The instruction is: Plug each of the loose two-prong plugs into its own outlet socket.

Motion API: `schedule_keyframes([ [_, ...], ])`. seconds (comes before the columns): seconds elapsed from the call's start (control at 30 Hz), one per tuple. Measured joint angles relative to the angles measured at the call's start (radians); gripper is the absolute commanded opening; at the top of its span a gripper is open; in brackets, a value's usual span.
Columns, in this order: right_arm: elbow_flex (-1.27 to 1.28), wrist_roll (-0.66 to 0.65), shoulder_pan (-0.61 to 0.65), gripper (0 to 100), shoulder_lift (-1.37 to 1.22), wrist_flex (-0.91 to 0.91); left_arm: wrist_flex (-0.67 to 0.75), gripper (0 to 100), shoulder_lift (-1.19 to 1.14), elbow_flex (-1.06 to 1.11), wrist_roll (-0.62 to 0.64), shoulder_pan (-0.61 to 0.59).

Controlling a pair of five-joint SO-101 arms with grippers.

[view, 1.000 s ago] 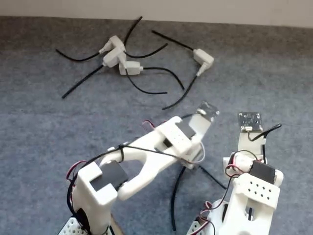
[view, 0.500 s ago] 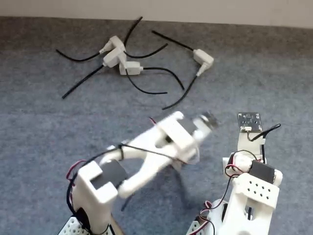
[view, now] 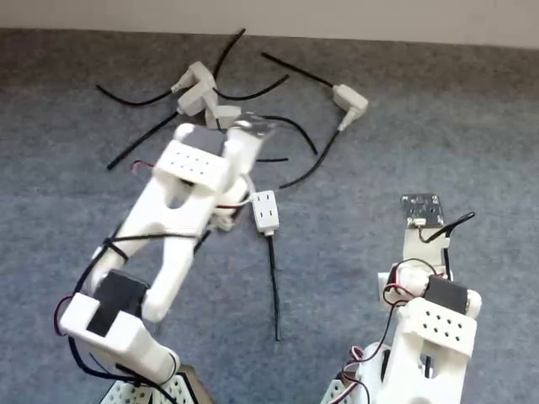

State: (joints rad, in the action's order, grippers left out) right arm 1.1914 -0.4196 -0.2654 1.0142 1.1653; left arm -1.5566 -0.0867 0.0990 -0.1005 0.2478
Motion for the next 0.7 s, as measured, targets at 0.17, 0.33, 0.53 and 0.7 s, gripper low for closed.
schedule_keyframes([
  [0.17, 0.006, 0.000, 0.005, 1.9, 0.002, -0.018, 0.107, 1, 0.000, 0.138, -0.002, -0.157],
  [0.33, 0.008, 0.000, 0.005, 1.9, 0.002, -0.020, 0.354, 3, -0.041, 0.295, -0.074, -0.374],
  [0.53, 0.008, 0.000, 0.005, 1.9, 0.002, -0.020, 0.463, 29, -0.075, 0.345, -0.176, -0.427],
  [0.7, 0.008, 0.000, 0.005, 1.9, 0.002, -0.020, 0.499, 27, -0.052, 0.368, -0.176, -0.462],
])
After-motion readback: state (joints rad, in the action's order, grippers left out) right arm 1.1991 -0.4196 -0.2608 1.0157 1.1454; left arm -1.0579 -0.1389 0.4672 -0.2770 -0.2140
